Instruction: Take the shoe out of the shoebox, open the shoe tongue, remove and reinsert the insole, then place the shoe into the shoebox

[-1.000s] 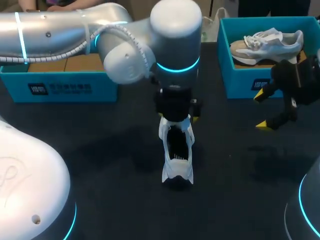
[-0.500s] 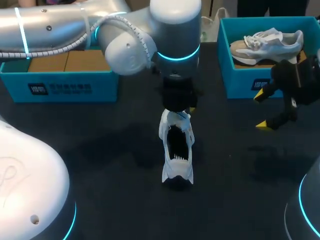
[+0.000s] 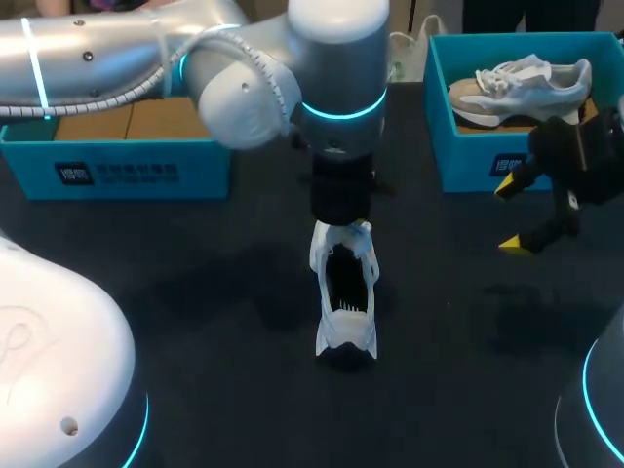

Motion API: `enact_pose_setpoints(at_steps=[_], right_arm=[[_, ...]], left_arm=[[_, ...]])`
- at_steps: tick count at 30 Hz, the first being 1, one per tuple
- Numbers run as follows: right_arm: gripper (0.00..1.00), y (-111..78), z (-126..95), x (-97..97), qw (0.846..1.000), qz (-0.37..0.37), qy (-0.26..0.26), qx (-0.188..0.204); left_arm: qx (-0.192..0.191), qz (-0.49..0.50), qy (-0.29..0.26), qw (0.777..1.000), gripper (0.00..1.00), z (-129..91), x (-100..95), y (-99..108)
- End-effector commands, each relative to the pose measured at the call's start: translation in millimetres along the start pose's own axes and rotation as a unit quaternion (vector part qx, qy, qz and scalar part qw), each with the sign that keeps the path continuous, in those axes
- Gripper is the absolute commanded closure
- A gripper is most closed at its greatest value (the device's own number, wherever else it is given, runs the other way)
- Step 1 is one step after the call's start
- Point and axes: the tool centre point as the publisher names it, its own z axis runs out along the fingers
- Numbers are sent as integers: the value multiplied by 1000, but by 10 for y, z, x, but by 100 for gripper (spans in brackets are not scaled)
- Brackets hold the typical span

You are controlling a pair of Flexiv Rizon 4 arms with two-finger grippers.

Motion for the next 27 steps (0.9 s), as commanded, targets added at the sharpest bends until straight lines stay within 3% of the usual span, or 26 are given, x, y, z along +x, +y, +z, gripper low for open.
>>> enact_pose_setpoints(at_steps=[1,12,19,27], right_arm=[[0,0,5,7,1000,1,-1,1],[0,0,5,7,1000,1,-1,1],[0,0,5,7,1000,1,-1,1],[0,0,5,7,1000,1,-1,1]], left_arm=[[-5,-1,-8,1000,70,-33,52,-137],[20,7,-7,1000,68,113,32,-362],[11,-5,-14,1000,66,22,27,-150],[23,28,-7,999,67,98,-167,-4]])
